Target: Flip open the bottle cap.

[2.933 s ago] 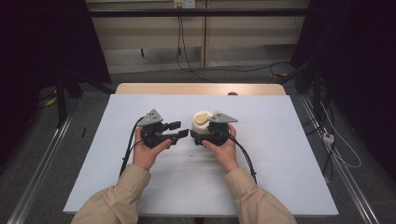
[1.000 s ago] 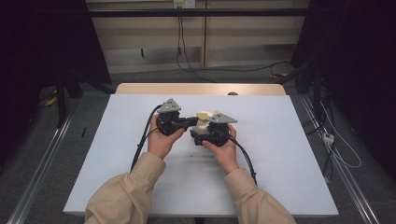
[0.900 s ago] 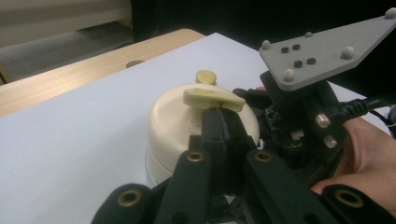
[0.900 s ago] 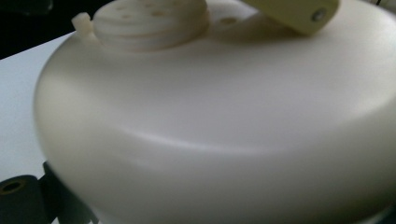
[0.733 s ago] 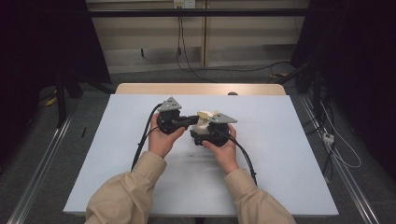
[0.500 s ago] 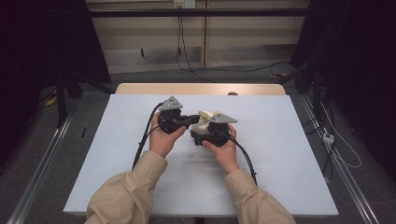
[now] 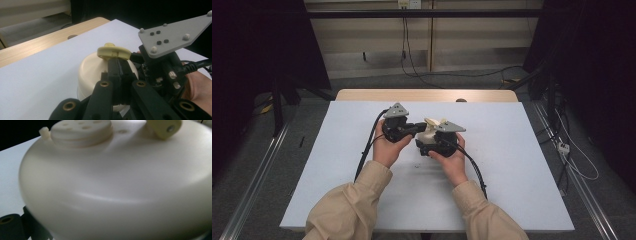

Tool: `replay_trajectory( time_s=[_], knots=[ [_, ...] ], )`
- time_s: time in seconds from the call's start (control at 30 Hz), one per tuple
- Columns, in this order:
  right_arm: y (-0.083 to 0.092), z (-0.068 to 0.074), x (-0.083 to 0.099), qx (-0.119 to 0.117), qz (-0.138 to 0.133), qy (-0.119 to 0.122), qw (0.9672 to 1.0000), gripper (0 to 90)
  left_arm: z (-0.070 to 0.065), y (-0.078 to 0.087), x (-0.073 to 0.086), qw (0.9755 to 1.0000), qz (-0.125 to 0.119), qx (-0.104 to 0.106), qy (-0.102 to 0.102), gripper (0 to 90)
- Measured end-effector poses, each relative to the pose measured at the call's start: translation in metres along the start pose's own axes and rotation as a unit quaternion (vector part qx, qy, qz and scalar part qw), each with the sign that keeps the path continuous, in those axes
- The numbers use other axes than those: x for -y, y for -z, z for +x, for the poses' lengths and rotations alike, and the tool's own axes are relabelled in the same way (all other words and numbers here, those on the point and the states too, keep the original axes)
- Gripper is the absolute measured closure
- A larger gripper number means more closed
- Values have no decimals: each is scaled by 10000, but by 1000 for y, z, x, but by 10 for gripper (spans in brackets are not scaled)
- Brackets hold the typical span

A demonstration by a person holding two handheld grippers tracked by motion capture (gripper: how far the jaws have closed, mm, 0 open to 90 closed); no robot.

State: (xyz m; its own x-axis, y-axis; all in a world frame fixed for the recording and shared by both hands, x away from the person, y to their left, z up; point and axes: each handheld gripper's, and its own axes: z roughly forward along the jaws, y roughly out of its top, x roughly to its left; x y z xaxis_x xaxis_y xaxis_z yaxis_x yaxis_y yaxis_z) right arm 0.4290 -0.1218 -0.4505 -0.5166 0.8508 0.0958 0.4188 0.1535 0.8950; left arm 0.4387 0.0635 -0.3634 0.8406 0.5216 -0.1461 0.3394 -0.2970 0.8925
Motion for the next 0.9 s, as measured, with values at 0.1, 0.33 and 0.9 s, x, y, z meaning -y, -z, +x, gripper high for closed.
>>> replay_trajectory(
  time_s=[0.1,0.33,0.9],
  knots=[
    [0,0,0,2,0,4,10000,44,0,0,0,10000,-9,-15,8,900],
    [0,0,0,4,5,17,10000,44,1,-2,-2,10000,-15,-41,11,900],
    [0,1,-1,25,18,16,10000,44,-1,-5,-7,10000,-27,-41,-20,900]
  ],
)
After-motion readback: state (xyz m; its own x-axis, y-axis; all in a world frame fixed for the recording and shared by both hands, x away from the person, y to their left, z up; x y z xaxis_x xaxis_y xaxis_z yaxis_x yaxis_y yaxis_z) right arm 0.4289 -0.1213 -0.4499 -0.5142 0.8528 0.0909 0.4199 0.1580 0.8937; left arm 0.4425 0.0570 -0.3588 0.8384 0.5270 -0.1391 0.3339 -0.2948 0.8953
